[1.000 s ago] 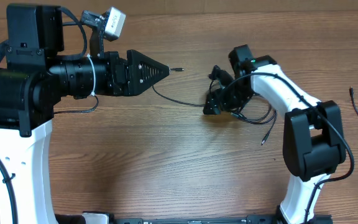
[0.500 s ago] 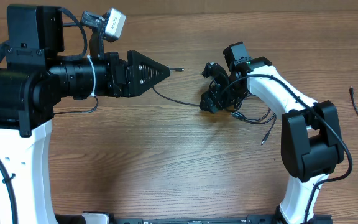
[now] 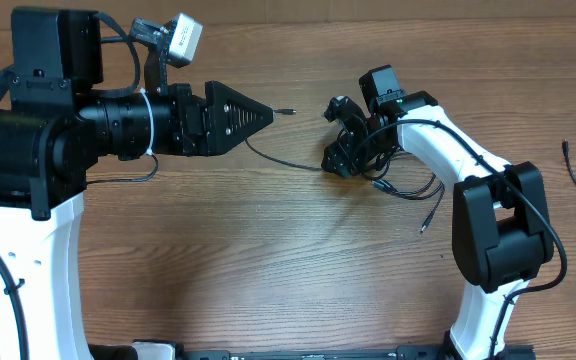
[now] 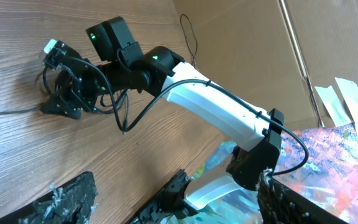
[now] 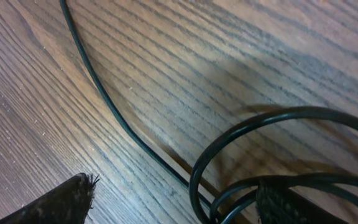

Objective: Untangle cables

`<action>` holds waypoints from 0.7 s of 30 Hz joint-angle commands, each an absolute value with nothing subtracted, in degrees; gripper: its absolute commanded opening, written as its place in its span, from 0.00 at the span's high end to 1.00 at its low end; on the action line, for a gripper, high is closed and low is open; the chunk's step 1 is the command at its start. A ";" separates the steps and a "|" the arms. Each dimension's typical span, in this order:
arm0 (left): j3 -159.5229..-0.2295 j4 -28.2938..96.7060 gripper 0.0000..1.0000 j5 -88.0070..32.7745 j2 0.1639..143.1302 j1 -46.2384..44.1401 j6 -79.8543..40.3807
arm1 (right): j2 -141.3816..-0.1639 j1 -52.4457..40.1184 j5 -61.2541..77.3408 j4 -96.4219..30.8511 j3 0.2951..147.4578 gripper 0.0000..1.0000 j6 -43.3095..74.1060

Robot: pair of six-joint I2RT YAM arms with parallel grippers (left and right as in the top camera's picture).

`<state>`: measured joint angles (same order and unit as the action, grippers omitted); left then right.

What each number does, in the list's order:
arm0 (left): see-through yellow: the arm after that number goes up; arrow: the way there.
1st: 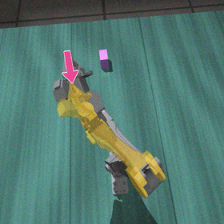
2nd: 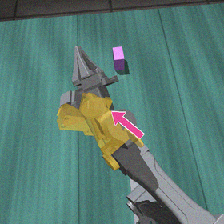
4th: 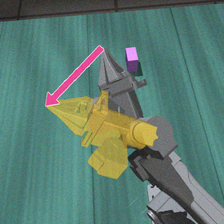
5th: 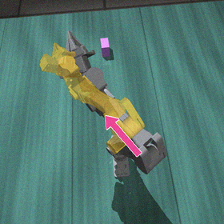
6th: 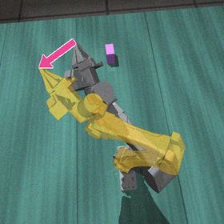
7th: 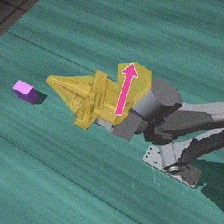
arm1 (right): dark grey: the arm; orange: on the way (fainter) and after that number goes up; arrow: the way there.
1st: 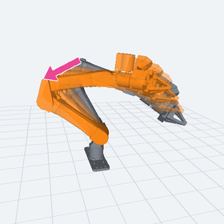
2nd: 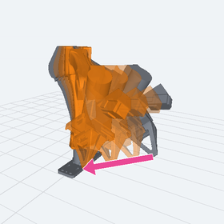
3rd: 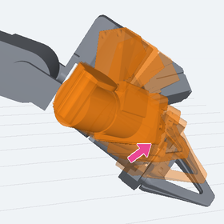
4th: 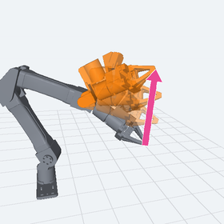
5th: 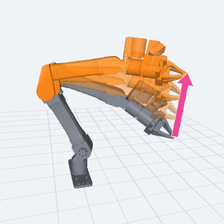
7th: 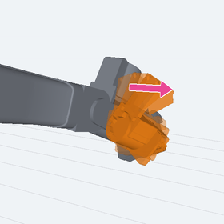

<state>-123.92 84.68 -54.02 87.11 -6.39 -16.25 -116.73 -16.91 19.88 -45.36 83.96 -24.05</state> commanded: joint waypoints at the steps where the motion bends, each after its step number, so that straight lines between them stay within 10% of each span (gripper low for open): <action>1: -124.79 84.60 0.17 -54.00 86.02 -6.46 -14.92 | -117.56 -16.75 19.51 -44.82 83.53 0.18 -24.29; 6: -124.79 84.58 0.17 -53.98 86.02 -6.46 -14.94 | -120.18 -16.75 19.53 -44.80 83.53 0.23 -24.29; 14: -124.79 83.11 0.17 -53.98 86.02 -6.46 -14.98 | -120.68 -16.75 19.53 -43.00 83.53 0.96 -24.08; 21: -124.79 83.07 0.14 -53.39 86.02 -6.46 -14.94 | -120.66 -16.86 19.92 -44.88 85.58 0.96 -23.62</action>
